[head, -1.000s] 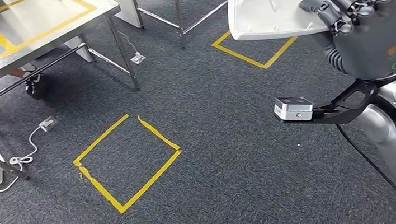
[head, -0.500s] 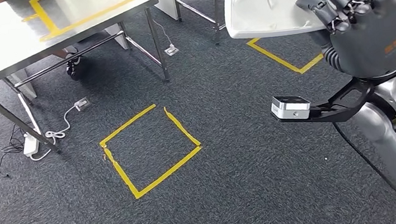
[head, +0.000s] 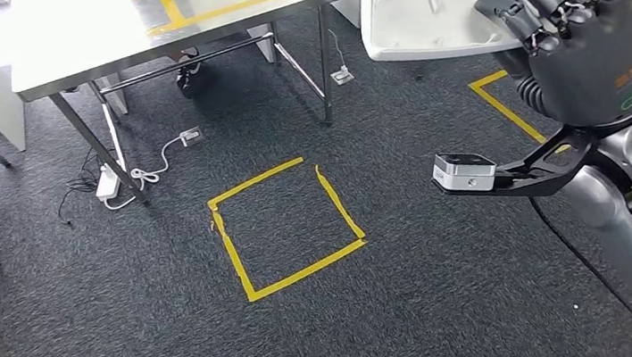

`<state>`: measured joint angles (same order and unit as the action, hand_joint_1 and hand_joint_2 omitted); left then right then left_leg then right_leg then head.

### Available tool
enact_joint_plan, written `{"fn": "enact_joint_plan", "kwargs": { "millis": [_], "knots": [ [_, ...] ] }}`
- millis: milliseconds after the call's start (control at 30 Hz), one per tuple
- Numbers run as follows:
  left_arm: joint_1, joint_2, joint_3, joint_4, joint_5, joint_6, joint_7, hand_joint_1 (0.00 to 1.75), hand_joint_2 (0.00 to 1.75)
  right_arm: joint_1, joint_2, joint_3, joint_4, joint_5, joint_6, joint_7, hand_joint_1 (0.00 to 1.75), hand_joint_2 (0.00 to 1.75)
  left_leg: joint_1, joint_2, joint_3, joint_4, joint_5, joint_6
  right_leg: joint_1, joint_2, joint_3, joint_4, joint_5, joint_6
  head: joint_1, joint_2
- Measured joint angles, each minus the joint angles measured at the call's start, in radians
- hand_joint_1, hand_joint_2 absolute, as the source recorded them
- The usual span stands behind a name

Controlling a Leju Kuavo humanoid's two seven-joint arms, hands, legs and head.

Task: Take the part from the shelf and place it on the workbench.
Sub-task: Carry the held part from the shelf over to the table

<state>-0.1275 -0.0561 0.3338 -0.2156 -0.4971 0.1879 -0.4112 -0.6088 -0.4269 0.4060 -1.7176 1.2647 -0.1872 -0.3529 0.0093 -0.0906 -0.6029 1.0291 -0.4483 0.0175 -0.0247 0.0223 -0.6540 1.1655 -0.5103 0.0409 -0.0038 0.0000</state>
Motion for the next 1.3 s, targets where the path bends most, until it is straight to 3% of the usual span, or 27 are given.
{"fn": "enact_joint_plan", "kwargs": {
  "millis": [33,100,167,200,267,300,333,400,433,467,500,567,600,667,733,800,867,900,933,967,1033,1067,1100,1233,1300],
  "knots": [
    [-0.001,0.000,0.000,0.000,-0.001,0.000,0.000,0.00,1.75,0.000,0.000,0.000,0.000,0.000,0.000,0.000,1.75,1.75,0.001,-0.014,0.001,0.006,-0.005,-0.006,-0.003,0.023,0.025,-0.066,0.029,0.000,0.001,0.000],
    [-0.001,0.000,0.000,0.000,-0.002,0.000,0.000,0.00,1.75,0.001,0.000,-0.001,0.000,-0.001,-0.001,0.000,1.75,1.75,0.002,-0.039,-0.005,0.008,-0.009,-0.021,-0.004,0.054,0.050,-0.127,0.041,-0.007,0.002,0.000],
    [0.002,0.002,0.000,-0.001,-0.003,0.000,0.000,0.00,1.75,0.001,0.000,-0.001,0.000,-0.001,-0.002,0.000,1.75,1.75,0.004,-0.059,-0.010,0.002,-0.007,-0.035,-0.003,0.041,0.055,-0.131,0.036,-0.021,0.002,0.000],
    [0.004,0.002,0.000,0.000,-0.003,0.000,0.000,0.00,1.75,0.001,0.000,-0.002,0.000,-0.001,-0.003,0.000,1.75,1.75,0.003,-0.048,-0.012,0.005,-0.009,-0.041,-0.003,0.029,0.060,-0.135,0.035,-0.029,0.000,0.000],
    [0.003,0.002,0.000,0.000,-0.004,0.000,0.000,0.00,1.75,0.000,0.001,-0.002,0.000,-0.002,-0.004,0.000,1.75,1.75,-0.002,0.015,-0.038,0.059,-0.035,-0.050,-0.004,0.002,0.076,-0.143,0.031,-0.046,-0.007,0.000],
    [0.002,0.001,0.000,0.000,-0.004,0.000,0.000,0.00,1.75,0.000,0.001,-0.002,0.000,-0.002,-0.004,0.000,1.75,1.75,-0.003,0.053,-0.068,0.117,-0.059,-0.053,-0.001,-0.012,0.083,-0.145,0.026,-0.053,-0.010,0.000],
    [0.000,0.002,0.000,0.000,-0.004,0.000,0.000,0.00,1.75,0.001,0.001,-0.002,0.000,-0.002,-0.004,0.000,1.75,1.75,-0.003,0.074,-0.107,0.189,-0.086,-0.055,0.002,-0.025,0.089,-0.145,0.021,-0.058,-0.012,0.000],
    [0.001,0.002,0.000,0.000,-0.005,0.000,0.000,0.00,1.75,0.003,0.001,-0.002,0.000,-0.002,-0.004,0.000,1.75,1.75,-0.002,0.084,-0.171,0.289,-0.106,-0.056,0.005,-0.051,0.100,-0.145,0.010,-0.061,-0.012,0.000],
    [0.003,0.002,0.000,0.000,-0.005,0.000,0.000,0.00,1.75,0.004,0.001,-0.002,0.000,-0.003,-0.004,0.000,1.75,1.75,-0.002,0.086,-0.176,0.286,-0.087,-0.054,0.006,-0.064,0.107,-0.145,0.004,-0.061,-0.012,0.000],
    [0.004,0.002,0.000,0.000,-0.005,0.000,0.001,0.00,1.75,0.005,0.001,-0.002,0.000,-0.003,-0.004,0.000,1.75,1.75,-0.003,0.089,-0.159,0.243,-0.051,-0.050,0.007,-0.076,0.117,-0.145,-0.003,-0.060,-0.012,0.000],
    [0.004,0.003,0.000,0.000,-0.005,0.000,0.001,0.00,1.75,0.005,0.001,-0.002,0.000,-0.003,-0.004,0.000,1.75,1.75,-0.005,0.099,-0.126,0.171,-0.008,-0.044,0.008,-0.086,0.127,-0.145,-0.011,-0.059,-0.012,0.000],
    [0.003,0.004,0.000,0.000,-0.006,0.000,0.002,0.00,1.75,0.005,0.001,-0.003,0.000,0.000,-0.003,0.001,1.75,1.75,-0.014,0.128,-0.064,0.048,0.039,-0.028,0.013,-0.101,0.140,-0.145,-0.025,-0.051,-0.012,0.000],
    [0.003,0.005,0.000,0.000,-0.006,0.001,0.003,0.00,1.75,0.005,0.001,-0.004,0.000,0.002,-0.002,0.003,1.75,1.75,-0.018,0.137,-0.049,0.018,0.043,-0.021,0.015,-0.107,0.143,-0.145,-0.030,-0.046,-0.011,0.000],
    [0.006,0.005,0.001,0.000,-0.008,0.001,0.003,0.00,1.75,0.005,0.001,-0.004,0.000,0.010,-0.002,0.007,1.75,1.75,-0.021,0.135,-0.045,0.006,0.034,-0.010,0.019,-0.119,0.147,-0.150,-0.035,-0.036,-0.011,0.000],
    [0.007,0.005,0.001,0.000,-0.009,0.001,0.002,0.00,1.75,0.004,0.001,-0.008,0.000,0.017,-0.007,0.012,1.75,1.75,-0.016,0.125,-0.036,-0.004,0.031,-0.001,0.017,-0.105,0.149,-0.140,-0.048,-0.026,-0.010,0.000],
    [0.003,0.003,0.002,0.000,-0.012,0.001,0.002,0.00,1.75,0.005,0.000,-0.015,0.000,0.021,-0.012,0.017,1.75,1.75,-0.009,0.116,-0.023,-0.012,0.027,0.008,0.014,-0.060,0.106,-0.054,-0.085,-0.017,-0.007,0.000],
    [-0.001,0.003,0.002,0.000,-0.014,0.001,0.002,0.00,1.75,0.011,0.000,-0.020,0.000,0.023,-0.014,0.018,1.75,1.75,-0.007,0.106,-0.017,-0.013,0.020,0.014,0.012,-0.032,0.016,0.086,-0.128,-0.012,-0.005,0.000],
    [0.000,0.002,0.002,0.000,-0.014,0.001,0.002,0.00,1.75,0.015,0.000,-0.021,0.000,0.023,-0.013,0.018,1.75,1.75,-0.007,0.101,-0.014,-0.012,0.015,0.014,0.010,-0.029,-0.022,0.133,-0.131,-0.010,-0.004,0.000],
    [0.000,0.001,0.002,0.000,-0.014,0.001,0.002,0.00,1.75,0.017,0.000,-0.022,0.000,0.024,-0.014,0.018,1.75,1.75,-0.006,0.095,-0.009,-0.010,0.011,0.012,0.009,-0.029,-0.042,0.142,-0.113,-0.009,-0.004,0.000],
    [0.001,0.000,0.002,0.000,-0.014,0.001,0.002,0.00,1.75,0.019,0.000,-0.022,0.000,0.024,-0.014,0.018,1.75,1.75,-0.005,0.090,-0.004,-0.007,0.005,0.009,0.007,-0.029,-0.040,0.108,-0.074,-0.008,-0.004,0.000],
    [0.001,-0.001,0.003,0.000,-0.014,0.001,0.002,0.00,1.75,0.019,-0.001,-0.024,0.000,0.024,-0.014,0.018,1.75,1.75,-0.003,0.081,0.007,0.001,-0.009,0.000,0.005,-0.028,0.004,-0.027,0.016,-0.007,-0.003,0.000],
    [0.001,-0.001,0.004,0.000,-0.014,0.001,0.002,0.00,1.75,0.019,-0.001,-0.024,0.000,0.024,-0.014,0.018,1.75,1.75,-0.004,0.077,0.009,0.005,-0.016,-0.007,0.005,-0.026,0.026,-0.083,0.043,-0.009,-0.002,0.000],
    [0.000,-0.001,0.005,0.000,-0.014,0.001,0.002,0.00,1.75,0.019,-0.001,-0.025,0.000,0.024,-0.014,0.019,1.75,1.75,-0.005,0.074,0.009,0.008,-0.020,-0.013,0.005,-0.024,0.037,-0.115,0.052,-0.013,-0.001,0.000],
    [0.001,0.000,0.010,-0.001,-0.014,0.001,0.003,0.00,1.75,0.019,-0.001,-0.027,0.000,0.024,-0.016,0.022,1.75,1.75,-0.005,0.074,0.007,0.014,-0.032,-0.036,0.007,-0.023,0.047,-0.130,0.046,-0.039,-0.001,0.000],
    [0.000,-0.001,0.010,-0.002,-0.015,0.001,0.003,0.00,1.75,0.018,0.000,-0.029,0.000,0.026,-0.020,0.028,1.75,1.75,-0.003,0.079,-0.027,0.087,-0.069,-0.046,0.004,-0.025,0.057,-0.133,0.042,-0.052,-0.003,0.000]
  ]
}}
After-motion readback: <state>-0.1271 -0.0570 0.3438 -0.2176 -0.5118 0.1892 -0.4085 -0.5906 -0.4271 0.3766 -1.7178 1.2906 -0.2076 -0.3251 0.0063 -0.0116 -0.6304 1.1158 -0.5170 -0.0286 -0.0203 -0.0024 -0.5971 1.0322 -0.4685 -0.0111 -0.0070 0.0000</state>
